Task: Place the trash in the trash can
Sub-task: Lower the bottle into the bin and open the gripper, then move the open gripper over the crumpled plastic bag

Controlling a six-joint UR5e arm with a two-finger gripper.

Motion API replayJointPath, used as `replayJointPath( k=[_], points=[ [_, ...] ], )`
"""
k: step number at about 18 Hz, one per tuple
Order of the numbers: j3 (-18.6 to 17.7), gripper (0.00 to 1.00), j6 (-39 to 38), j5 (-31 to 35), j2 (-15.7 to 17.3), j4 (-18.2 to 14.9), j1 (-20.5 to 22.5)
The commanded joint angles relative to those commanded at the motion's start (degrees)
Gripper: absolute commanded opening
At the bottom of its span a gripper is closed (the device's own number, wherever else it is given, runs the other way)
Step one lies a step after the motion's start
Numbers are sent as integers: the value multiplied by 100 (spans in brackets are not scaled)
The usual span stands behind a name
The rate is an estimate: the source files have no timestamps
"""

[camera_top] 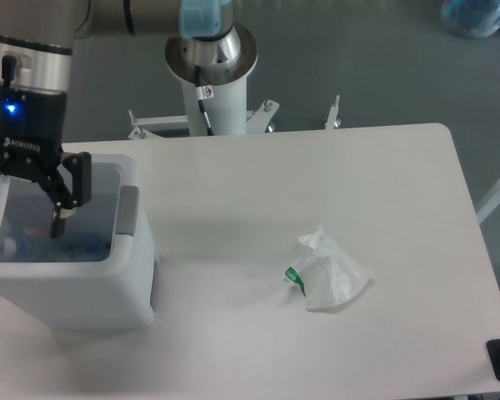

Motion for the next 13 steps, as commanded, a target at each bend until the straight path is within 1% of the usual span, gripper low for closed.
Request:
replayJointPath(
  k=[4, 6, 9, 11, 13],
  points=[
    [-17, 100, 412, 500, 18, -9, 729],
    [-44, 100, 553, 580, 1, -35, 1212],
    [-412, 100, 790, 563, 0, -9, 1889],
    [-667, 100, 1324, 545, -17, -9, 2276],
    [-878, 100, 1634, 536, -70, 9, 2628]
  ],
)
